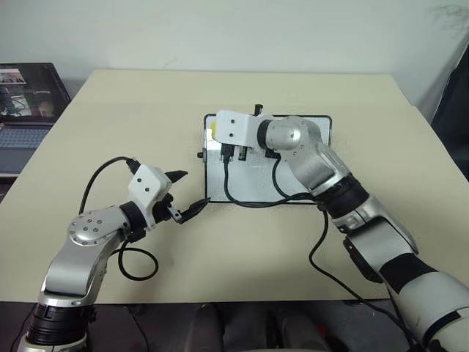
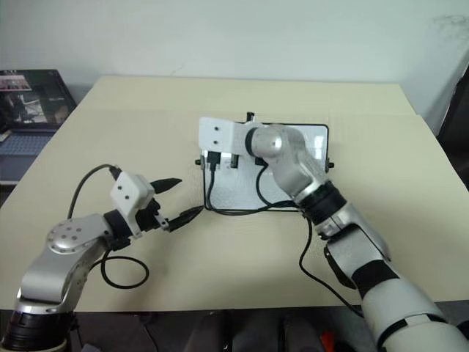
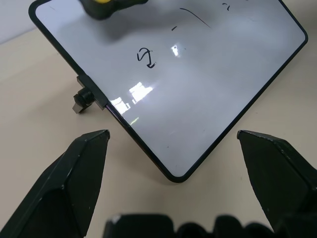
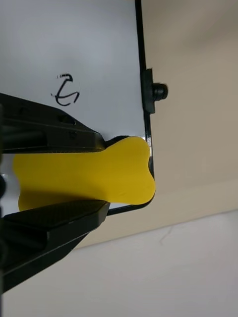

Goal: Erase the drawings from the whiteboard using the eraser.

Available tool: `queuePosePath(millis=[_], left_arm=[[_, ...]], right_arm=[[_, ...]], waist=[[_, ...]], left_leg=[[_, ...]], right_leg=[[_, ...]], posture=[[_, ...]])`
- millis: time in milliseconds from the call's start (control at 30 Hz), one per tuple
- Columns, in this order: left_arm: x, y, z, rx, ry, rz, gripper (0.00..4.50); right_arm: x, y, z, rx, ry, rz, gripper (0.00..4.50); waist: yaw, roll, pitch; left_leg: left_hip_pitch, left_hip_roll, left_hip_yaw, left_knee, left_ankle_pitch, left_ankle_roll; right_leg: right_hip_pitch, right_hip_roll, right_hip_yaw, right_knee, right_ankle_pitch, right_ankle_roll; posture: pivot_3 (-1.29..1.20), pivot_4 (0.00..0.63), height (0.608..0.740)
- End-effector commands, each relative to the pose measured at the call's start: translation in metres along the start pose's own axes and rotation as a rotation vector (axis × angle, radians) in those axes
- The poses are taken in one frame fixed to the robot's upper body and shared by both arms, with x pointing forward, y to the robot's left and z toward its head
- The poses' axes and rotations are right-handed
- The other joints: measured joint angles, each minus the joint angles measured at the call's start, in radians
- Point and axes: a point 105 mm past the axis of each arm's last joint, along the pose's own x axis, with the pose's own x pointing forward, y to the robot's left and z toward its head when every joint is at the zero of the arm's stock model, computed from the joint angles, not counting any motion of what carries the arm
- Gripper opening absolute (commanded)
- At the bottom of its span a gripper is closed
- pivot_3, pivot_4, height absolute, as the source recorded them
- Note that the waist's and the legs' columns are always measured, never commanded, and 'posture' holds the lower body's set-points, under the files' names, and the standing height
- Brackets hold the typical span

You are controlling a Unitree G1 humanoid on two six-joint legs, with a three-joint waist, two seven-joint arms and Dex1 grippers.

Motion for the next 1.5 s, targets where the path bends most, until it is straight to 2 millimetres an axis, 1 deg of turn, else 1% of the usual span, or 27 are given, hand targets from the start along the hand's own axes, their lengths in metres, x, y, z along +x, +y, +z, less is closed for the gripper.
queuePosePath(millis=[33,167,300,367,433,500,567,633,700,800,833,867,900,1000,1033,1067,1133,1267,1467,1500], left_arm=[[0.000,0.001,0.010,0.033,-0.035,0.002,4.50],[-0.001,-0.001,0.009,0.031,-0.033,-0.004,4.50],[0.000,-0.002,0.010,0.027,-0.040,-0.008,4.50],[0.000,-0.003,0.011,0.026,-0.042,-0.008,4.50],[0.001,-0.003,0.011,0.025,-0.044,-0.010,4.50],[0.001,-0.003,0.011,0.024,-0.045,-0.011,4.50],[0.002,-0.004,0.011,0.023,-0.045,-0.012,4.50],[0.001,-0.004,0.011,0.023,-0.045,-0.013,4.50],[0.002,-0.004,0.011,0.023,-0.044,-0.014,4.50],[0.002,-0.004,0.011,0.024,-0.043,-0.014,4.50],[0.001,-0.004,0.011,0.024,-0.043,-0.014,4.50],[0.001,-0.004,0.011,0.024,-0.042,-0.014,4.50],[0.001,-0.004,0.011,0.024,-0.042,-0.014,4.50],[0.002,-0.004,0.011,0.024,-0.043,-0.015,4.50],[0.002,-0.004,0.011,0.024,-0.043,-0.016,4.50],[0.002,-0.004,0.010,0.023,-0.043,-0.017,4.50],[0.003,-0.005,0.010,0.023,-0.043,-0.019,4.50],[0.003,-0.005,0.010,0.023,-0.042,-0.022,4.50],[0.002,-0.005,0.010,0.023,-0.041,-0.023,4.50],[0.002,-0.005,0.010,0.022,-0.041,-0.024,4.50]], right_arm=[[0.004,-0.002,0.002,-0.038,-0.013,-0.014,0.99],[0.010,0.016,-0.012,-0.029,0.019,0.041,0.99],[0.012,0.052,-0.038,0.002,0.084,0.154,0.99],[0.012,0.067,-0.046,0.004,0.107,0.200,0.99],[0.011,0.078,-0.052,0.017,0.125,0.232,0.99],[0.010,0.087,-0.060,0.026,0.149,0.257,0.99],[0.009,0.093,-0.064,0.039,0.157,0.270,0.99],[0.008,0.087,-0.058,0.050,0.130,0.256,0.99],[0.007,0.067,-0.037,0.065,0.064,0.211,0.99],[-0.002,0.041,-0.008,0.093,-0.026,0.161,0.99],[-0.006,0.034,0.001,0.100,-0.053,0.148,0.99],[-0.010,0.021,0.011,0.108,-0.085,0.114,0.99],[-0.013,0.014,0.017,0.113,-0.105,0.092,0.99],[-0.016,-0.009,0.022,0.105,-0.114,0.010,0.98],[-0.016,-0.013,0.022,0.104,-0.113,-0.010,0.98],[-0.015,-0.016,0.022,0.104,-0.113,-0.021,0.98],[-0.010,-0.010,0.013,0.103,-0.083,-0.011,0.98],[0.002,0.021,-0.013,0.109,-0.008,0.054,0.98],[0.003,0.050,-0.039,0.144,0.054,0.130,0.98],[0.002,0.058,-0.044,0.146,0.066,0.153,0.98]], waist=[[0.000,0.000,0.000],[0.000,0.000,0.000],[0.000,0.000,0.000],[0.000,-0.001,-0.001],[0.001,-0.001,-0.001],[0.000,-0.001,-0.001],[0.001,-0.001,-0.001],[0.001,-0.001,-0.001],[0.001,-0.001,-0.001],[0.001,-0.001,0.000],[0.001,-0.001,0.000],[0.001,-0.001,0.000],[0.002,-0.001,0.000],[0.002,-0.001,0.000],[0.002,-0.001,0.000],[0.002,-0.001,0.000],[0.002,-0.001,0.000],[0.001,-0.001,0.000],[0.000,-0.001,0.000],[0.001,-0.001,0.000]], left_leg=[[0.000,0.000,0.000,0.000,0.000,0.000],[0.000,0.000,0.000,0.000,0.000,0.000],[0.003,0.000,-0.002,0.000,0.000,0.000],[0.005,0.000,-0.002,0.001,0.000,0.000],[0.010,0.000,-0.002,0.001,0.000,0.000],[0.017,0.000,-0.002,0.001,0.000,0.000],[0.026,0.000,-0.003,0.000,0.000,0.000],[0.030,0.000,-0.002,-0.001,0.001,0.001],[0.031,0.001,-0.003,-0.001,0.001,0.001],[0.030,0.003,-0.003,-0.001,0.002,0.002],[0.028,0.003,-0.003,-0.001,0.002,0.002],[0.024,0.003,-0.003,-0.001,0.002,0.002],[0.018,0.003,-0.003,-0.001,0.002,0.002],[0.002,0.002,-0.003,-0.001,0.002,0.002],[-0.001,0.001,-0.002,-0.002,0.003,0.000],[-0.002,0.000,-0.001,-0.003,0.003,-0.001],[-0.001,0.000,-0.001,-0.006,0.003,-0.004],[-0.001,0.000,0.000,-0.007,0.001,-0.001],[0.003,-0.001,0.000,-0.006,0.002,-0.001],[0.004,-0.001,-0.001,-0.005,0.002,-0.001]], right_leg=[[0.000,0.000,0.000,0.000,0.000,0.000],[0.000,0.000,0.000,0.001,0.000,0.000],[0.003,0.000,0.000,0.002,0.000,0.000],[0.004,0.000,0.000,0.002,0.000,0.000],[0.005,0.000,0.000,0.002,0.000,0.000],[0.012,-0.001,0.000,0.002,0.000,0.000],[0.020,-0.001,-0.001,0.001,0.000,0.000],[0.024,-0.003,0.000,0.001,-0.001,0.000],[0.025,-0.003,0.000,0.001,-0.001,0.000],[0.023,-0.003,0.000,0.001,0.000,0.000],[0.021,-0.003,0.000,0.001,0.000,0.000],[0.018,-0.003,0.000,0.001,0.000,0.000],[0.017,-0.003,0.000,0.001,0.000,0.000],[0.002,-0.002,0.000,0.002,0.000,0.000],[-0.002,-0.001,0.000,0.001,0.000,0.000],[-0.002,-0.001,0.000,0.000,0.000,0.000],[-0.002,-0.001,0.000,-0.003,0.000,0.000],[-0.001,-0.001,0.000,-0.007,0.000,0.000],[0.000,-0.001,0.000,0.000,0.000,0.000],[0.001,-0.001,0.000,0.001,0.000,0.000]], posture=[[0.00,0.150,0.740],[0.00,0.150,0.740],[0.00,0.150,0.740],[0.00,0.150,0.740],[0.00,0.150,0.740],[0.00,0.150,0.740],[0.00,0.150,0.740],[0.00,0.150,0.740],[0.00,0.150,0.740],[0.00,0.150,0.740],[0.00,0.150,0.740],[0.00,0.150,0.740],[0.00,0.150,0.740],[0.00,0.150,0.740],[0.00,0.150,0.740],[0.00,0.150,0.740],[0.00,0.150,0.740],[0.00,0.150,0.740],[0.00,0.150,0.740],[0.00,0.150,0.740]])
